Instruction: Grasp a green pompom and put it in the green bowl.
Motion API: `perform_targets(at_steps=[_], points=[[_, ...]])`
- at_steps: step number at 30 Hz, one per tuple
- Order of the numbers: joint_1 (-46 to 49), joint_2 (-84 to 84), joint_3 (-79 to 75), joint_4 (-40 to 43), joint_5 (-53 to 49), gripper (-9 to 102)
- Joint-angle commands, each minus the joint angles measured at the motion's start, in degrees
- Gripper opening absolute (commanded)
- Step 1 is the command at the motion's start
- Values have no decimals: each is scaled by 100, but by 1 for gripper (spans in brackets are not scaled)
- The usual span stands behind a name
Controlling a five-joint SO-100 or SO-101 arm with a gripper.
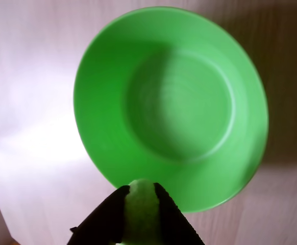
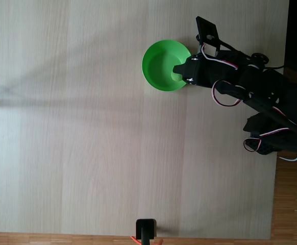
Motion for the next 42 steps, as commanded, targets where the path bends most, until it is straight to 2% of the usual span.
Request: perform_targets(at_steps=[1, 6, 20, 33, 42], points=[[79, 35, -193, -26, -18, 8], [79, 35, -193, 0, 0, 15], [-88, 176, -53, 18, 62, 15], [-1644, 2057, 1881, -26, 88, 15], [-2127, 3691, 3340, -35, 378, 15]])
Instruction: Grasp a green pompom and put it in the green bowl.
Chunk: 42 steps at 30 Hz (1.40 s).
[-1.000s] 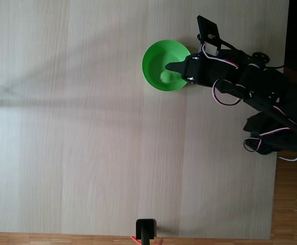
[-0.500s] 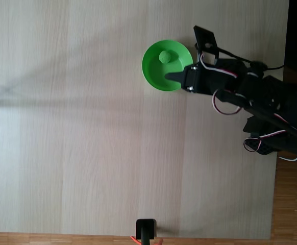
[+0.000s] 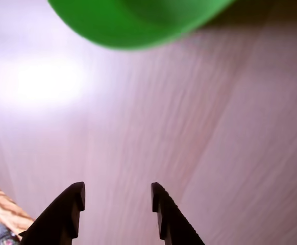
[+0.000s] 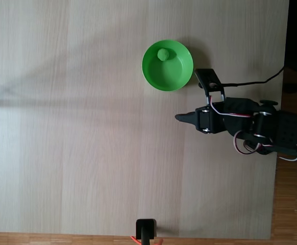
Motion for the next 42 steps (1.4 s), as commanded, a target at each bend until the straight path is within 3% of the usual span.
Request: perform_targets(at_steps=[1, 10, 23, 37, 42], points=[[-220, 861, 352, -9, 53, 14], [-642, 2426, 1503, 9, 62, -1], [-703, 3735, 2927, -9, 483, 0], [-703, 4491, 3349, 35, 1635, 0], [-703, 4843, 3340, 492, 1617, 0]])
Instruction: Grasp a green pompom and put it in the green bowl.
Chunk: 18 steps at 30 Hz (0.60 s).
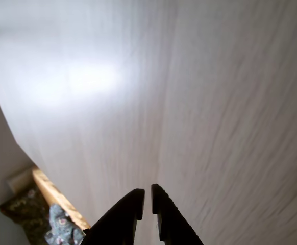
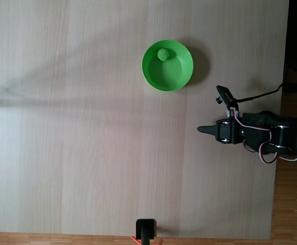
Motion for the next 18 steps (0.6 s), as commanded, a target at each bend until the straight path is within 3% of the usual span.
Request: perform_targets(at_steps=[1, 9, 18], points=[[-35, 290, -62, 255, 18, 0], [-35, 1178, -70, 1020, 9, 0], [-26, 1608, 88, 1143, 9, 0]])
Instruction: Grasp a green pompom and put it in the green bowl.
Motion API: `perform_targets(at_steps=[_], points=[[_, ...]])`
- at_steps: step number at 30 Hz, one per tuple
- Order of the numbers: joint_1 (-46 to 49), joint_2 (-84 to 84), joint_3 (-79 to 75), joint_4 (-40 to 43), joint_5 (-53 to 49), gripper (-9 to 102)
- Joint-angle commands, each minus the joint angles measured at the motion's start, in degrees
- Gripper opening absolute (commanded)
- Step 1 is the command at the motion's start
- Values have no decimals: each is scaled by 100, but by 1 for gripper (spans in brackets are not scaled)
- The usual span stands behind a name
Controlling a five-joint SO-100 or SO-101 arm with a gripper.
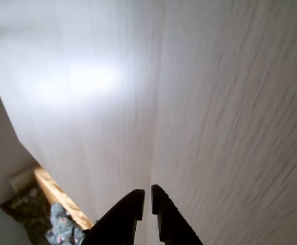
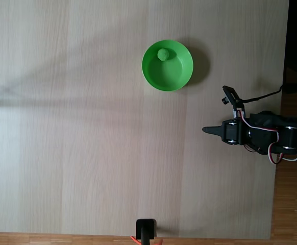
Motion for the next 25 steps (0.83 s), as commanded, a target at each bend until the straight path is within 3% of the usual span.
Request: perform_targets(at_steps=[1, 25], points=[[-26, 316, 53, 0, 9, 0], [-35, 308, 132, 0, 9, 0]])
